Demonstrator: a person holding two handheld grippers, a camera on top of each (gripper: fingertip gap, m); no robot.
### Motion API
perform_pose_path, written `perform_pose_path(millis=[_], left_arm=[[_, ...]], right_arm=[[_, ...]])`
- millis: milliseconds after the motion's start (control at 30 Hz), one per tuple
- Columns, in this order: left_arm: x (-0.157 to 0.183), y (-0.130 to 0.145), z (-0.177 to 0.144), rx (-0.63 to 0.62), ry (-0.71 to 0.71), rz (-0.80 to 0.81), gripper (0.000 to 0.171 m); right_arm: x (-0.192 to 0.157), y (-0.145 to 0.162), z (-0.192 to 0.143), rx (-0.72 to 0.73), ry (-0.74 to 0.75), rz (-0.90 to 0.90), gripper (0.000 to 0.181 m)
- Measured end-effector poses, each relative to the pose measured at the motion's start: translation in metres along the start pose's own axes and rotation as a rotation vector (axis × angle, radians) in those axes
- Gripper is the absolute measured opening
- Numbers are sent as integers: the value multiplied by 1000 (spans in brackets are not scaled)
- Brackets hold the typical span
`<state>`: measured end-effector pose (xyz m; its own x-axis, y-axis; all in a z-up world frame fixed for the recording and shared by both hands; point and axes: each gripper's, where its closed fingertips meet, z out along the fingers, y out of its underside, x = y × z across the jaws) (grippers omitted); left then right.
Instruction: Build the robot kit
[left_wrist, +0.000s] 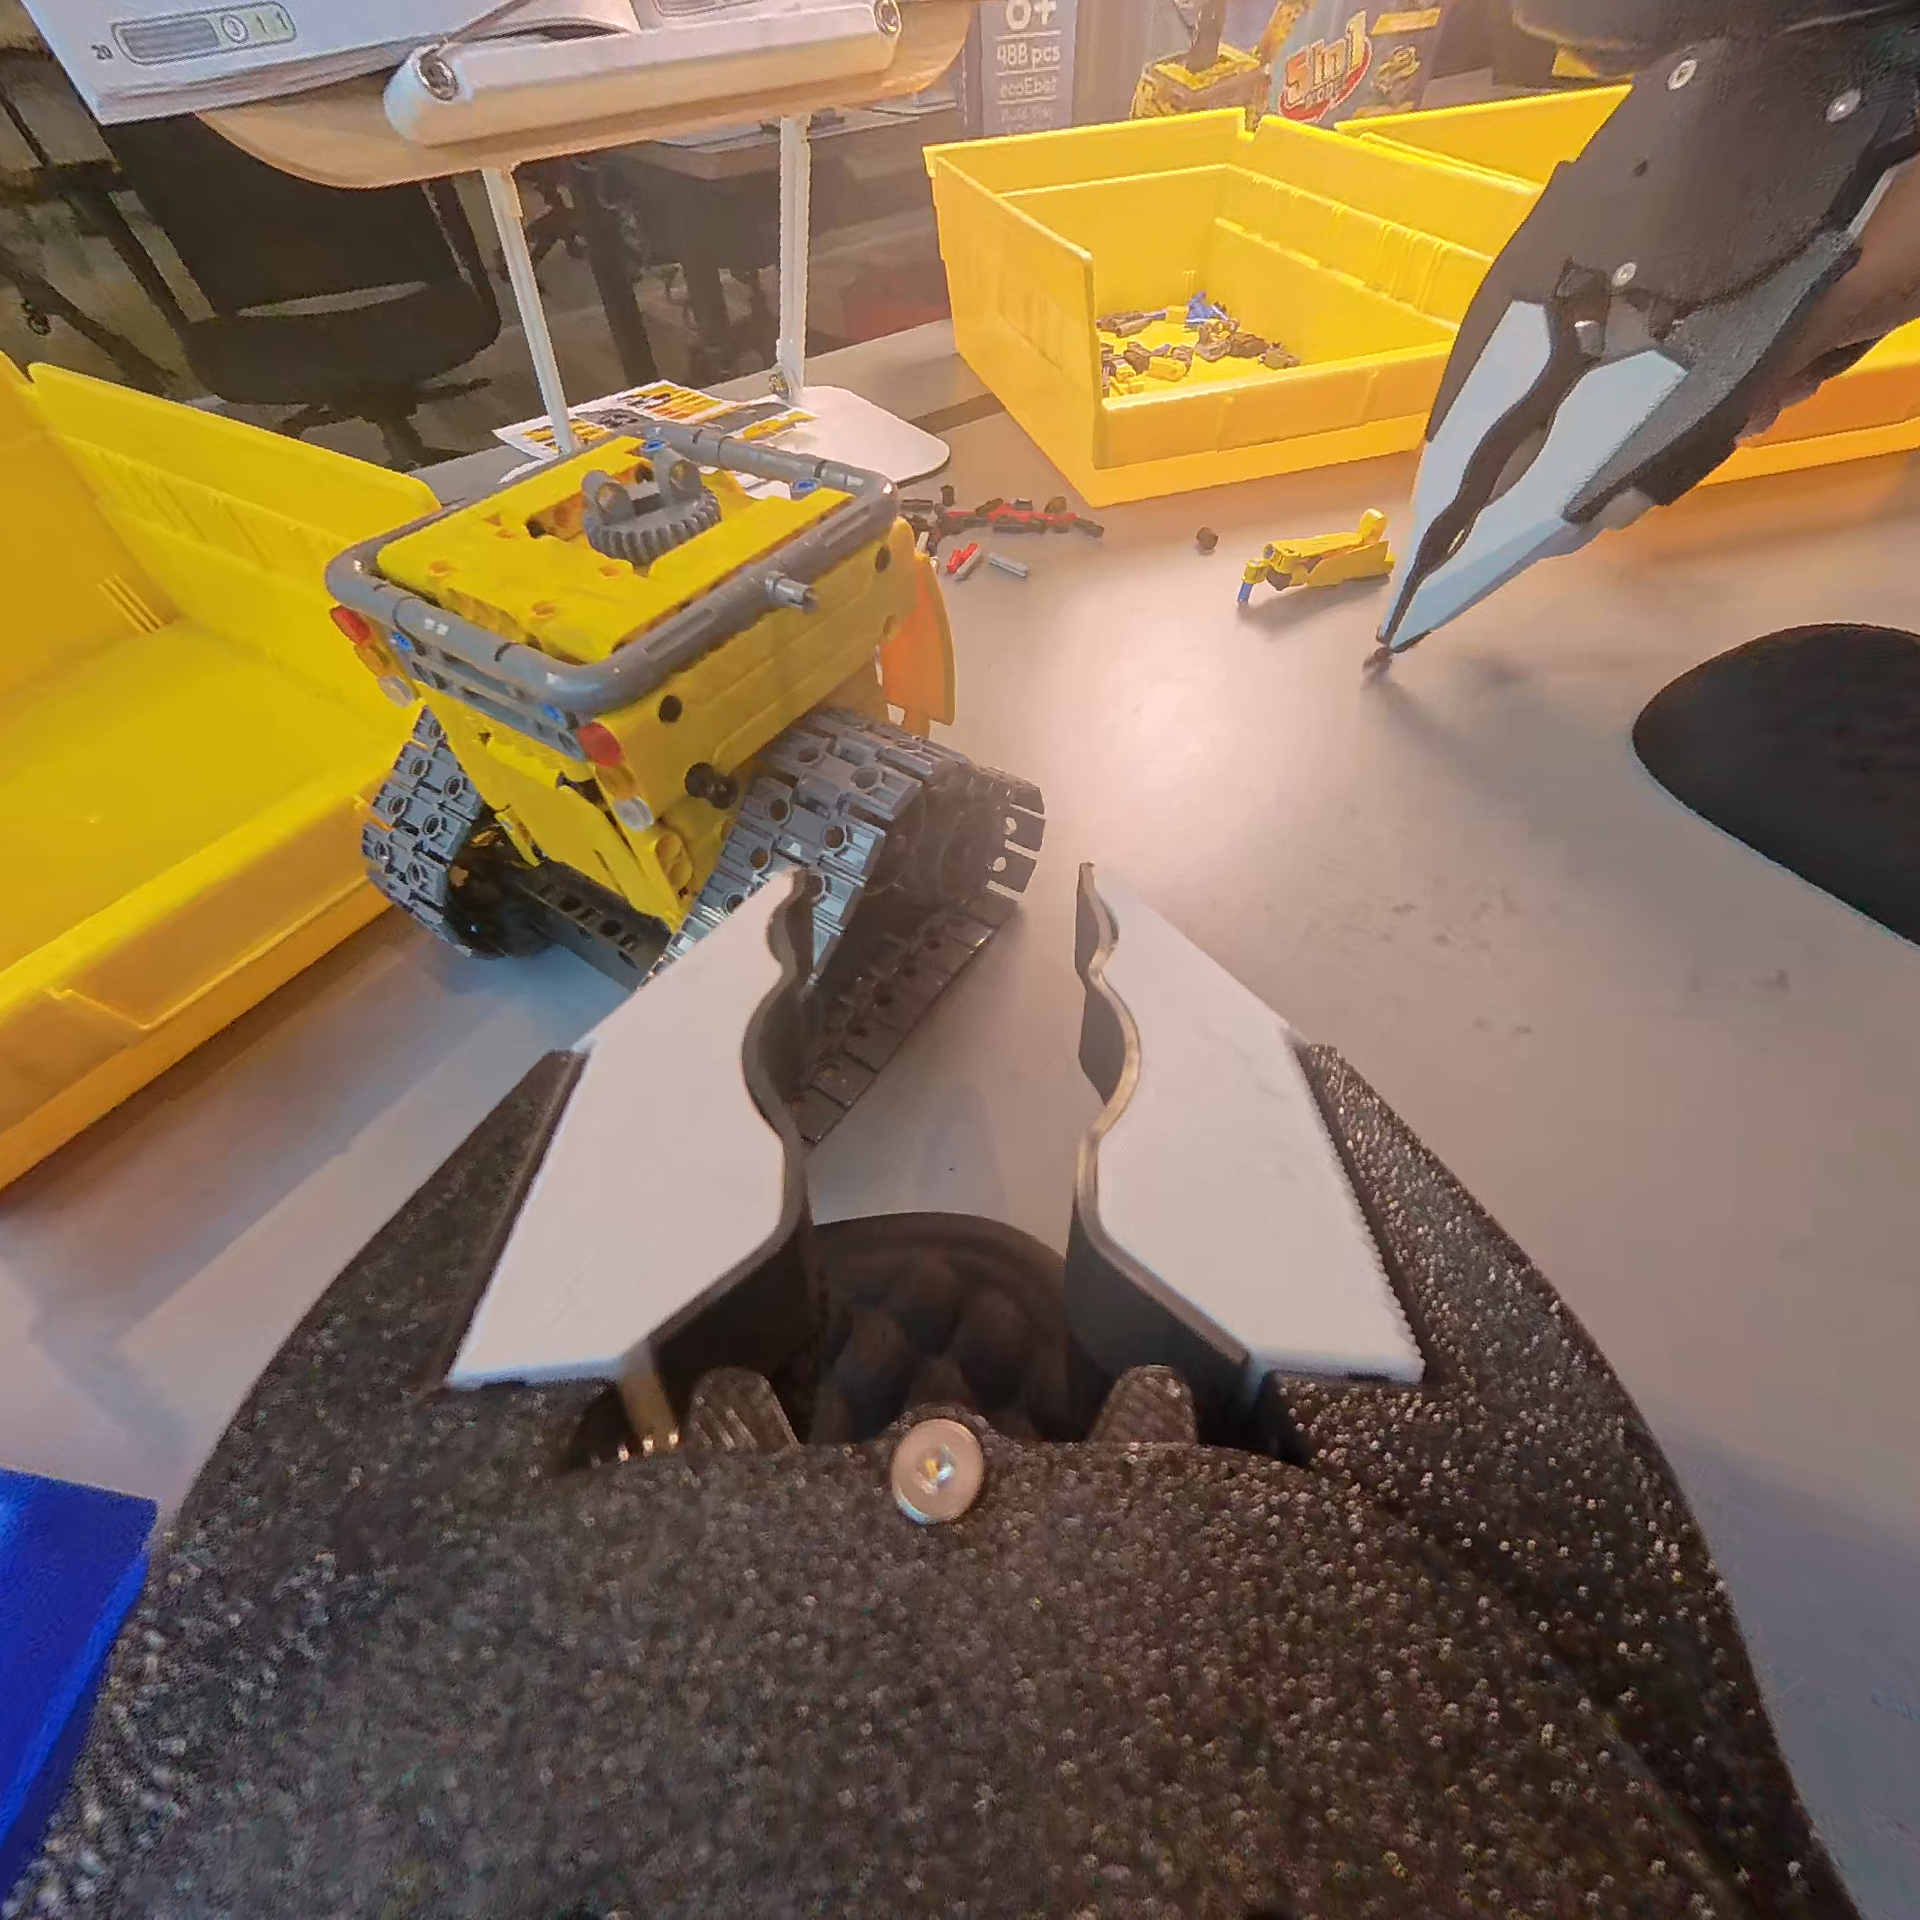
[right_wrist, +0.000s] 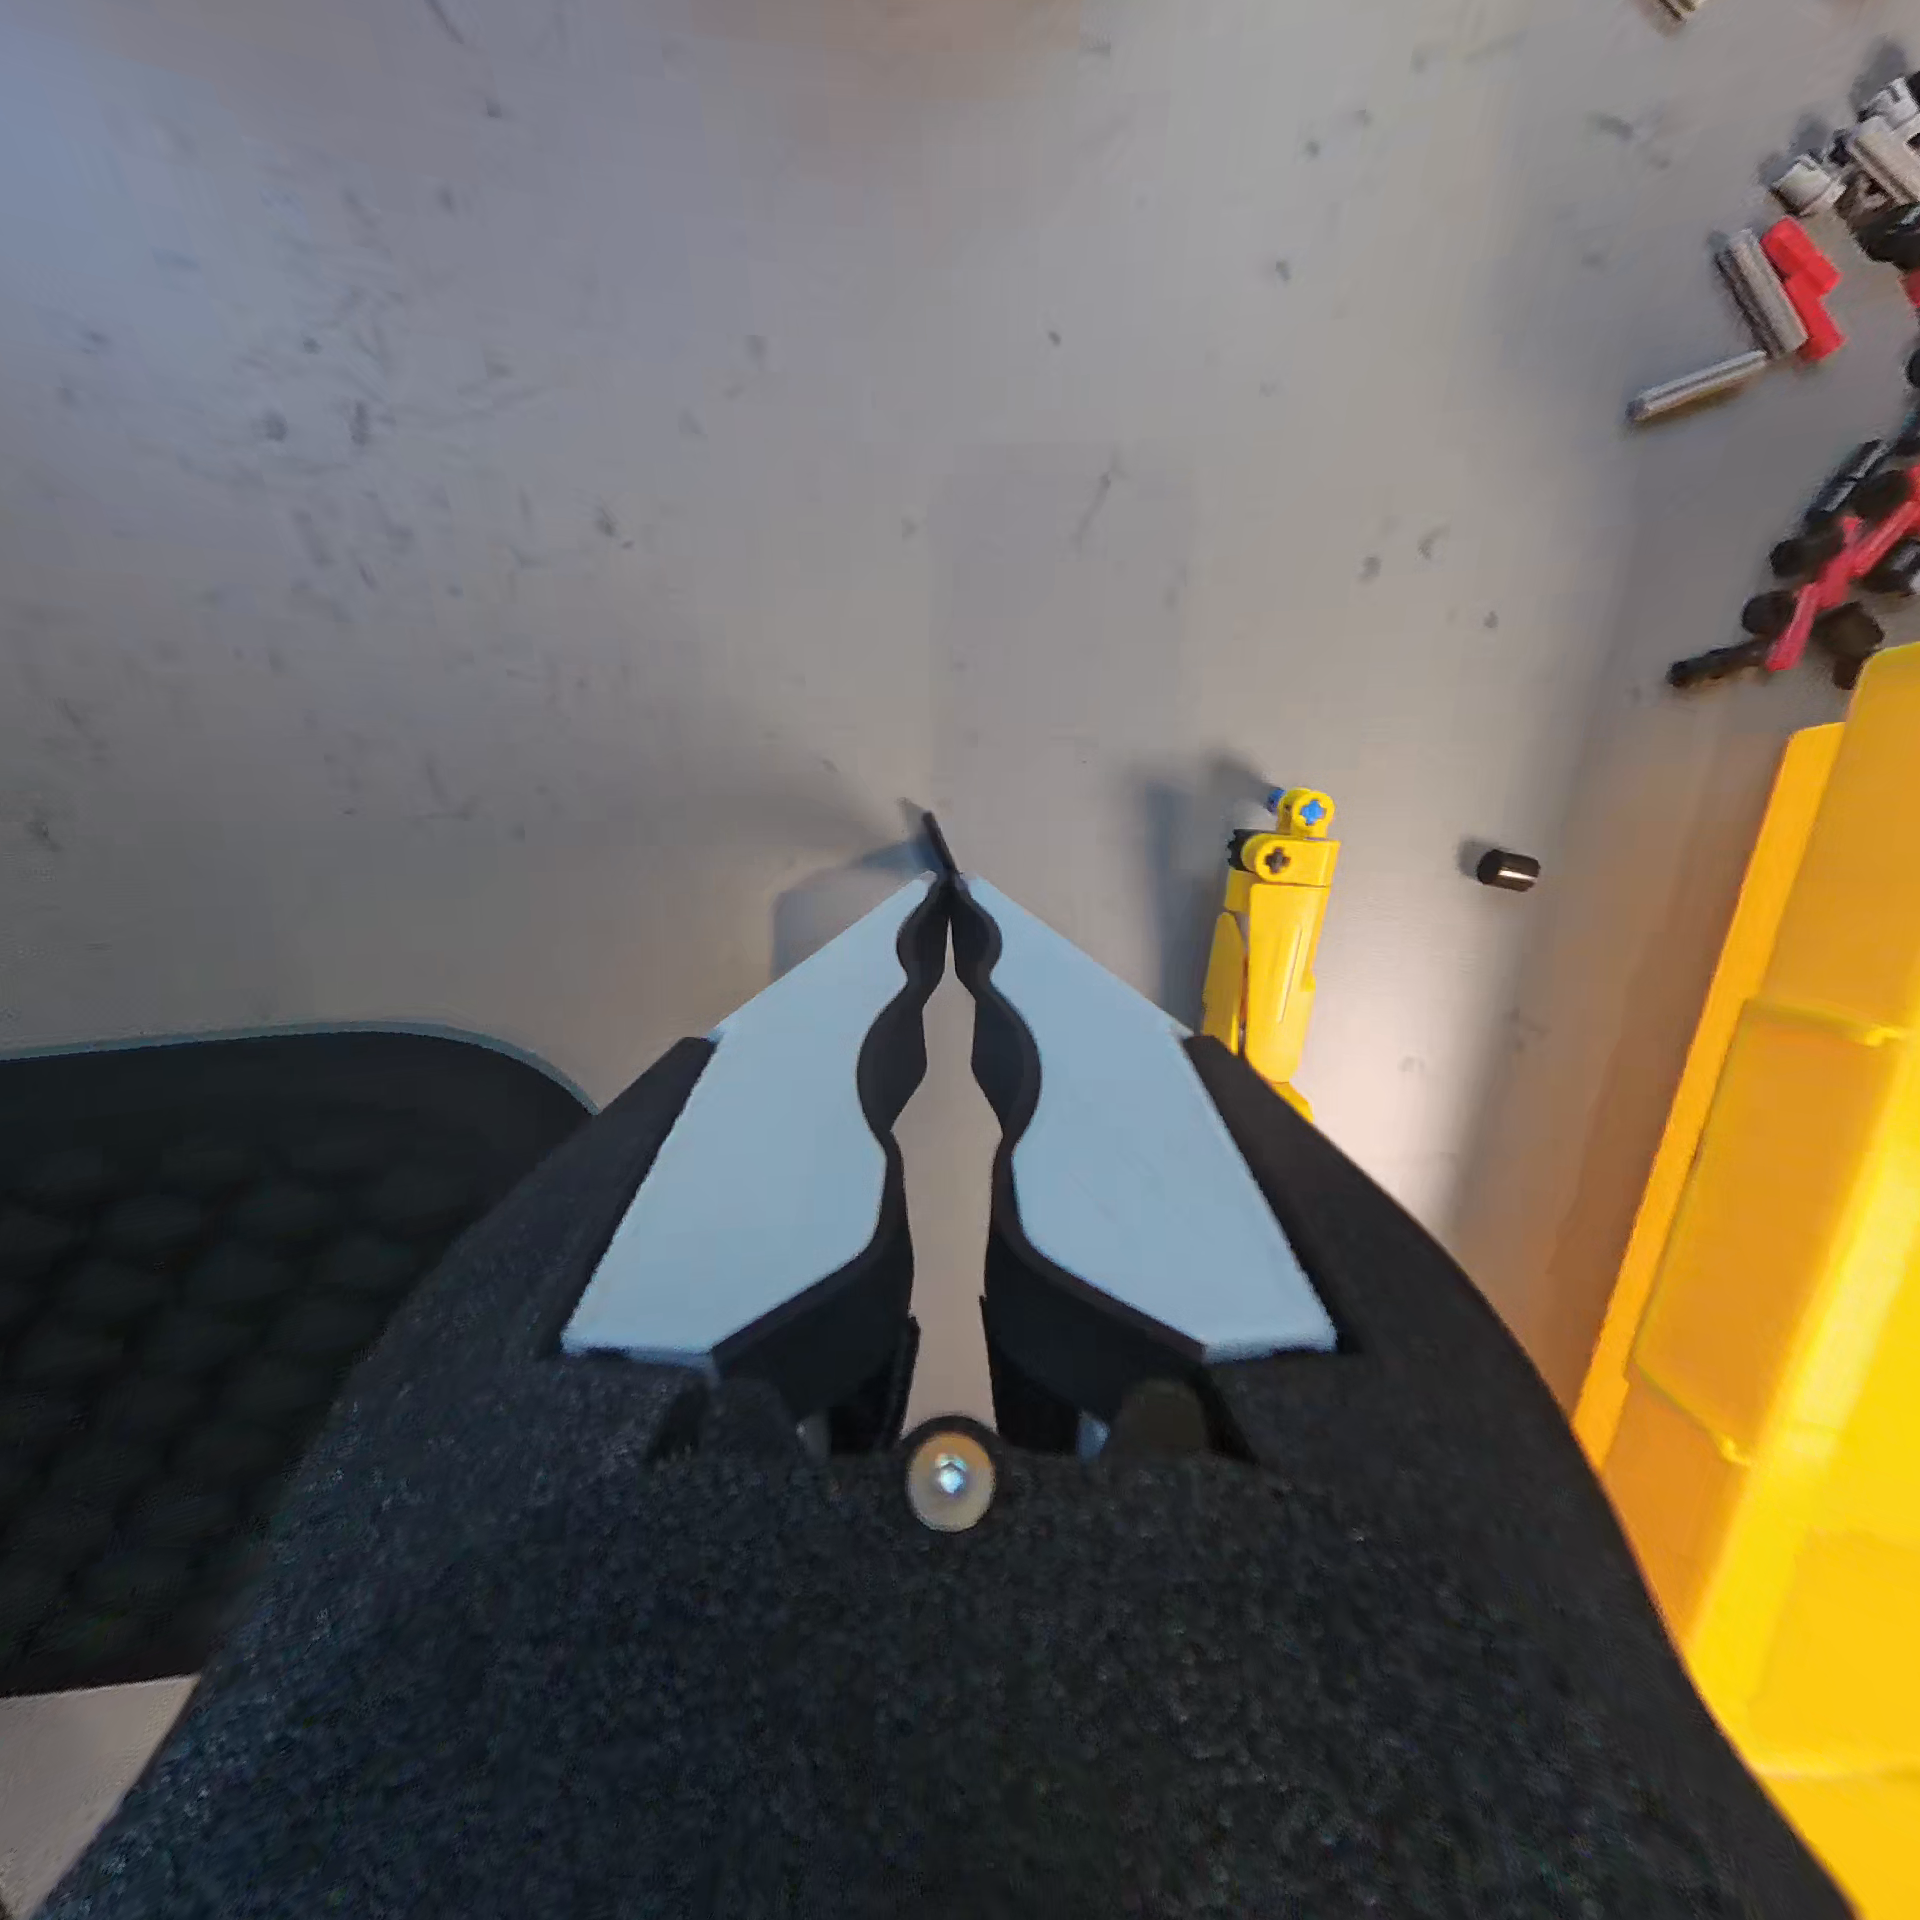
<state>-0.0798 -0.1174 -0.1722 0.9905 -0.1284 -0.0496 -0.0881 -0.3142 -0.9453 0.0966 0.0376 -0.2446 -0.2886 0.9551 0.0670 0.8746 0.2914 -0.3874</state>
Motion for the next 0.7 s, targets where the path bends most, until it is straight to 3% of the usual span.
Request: perform_pose_path(millis=[267, 433, 533, 700], left_arm=[[-3, 2, 2, -13, -5, -24, 51], [-3, 3, 3, -21, 1, -29, 51], [-4, 3, 3, -16, 0, -37, 51], [-11, -5, -3, 34, -24, -70, 52]], right_arm=[[3, 6, 3, -11, 8, -17, 0], [4, -2, -2, 92, -1, 26, 10], [5, -19, -16, 240, 2, 47, 17], [6, -54, -53, 619, 49, 80, 33]])
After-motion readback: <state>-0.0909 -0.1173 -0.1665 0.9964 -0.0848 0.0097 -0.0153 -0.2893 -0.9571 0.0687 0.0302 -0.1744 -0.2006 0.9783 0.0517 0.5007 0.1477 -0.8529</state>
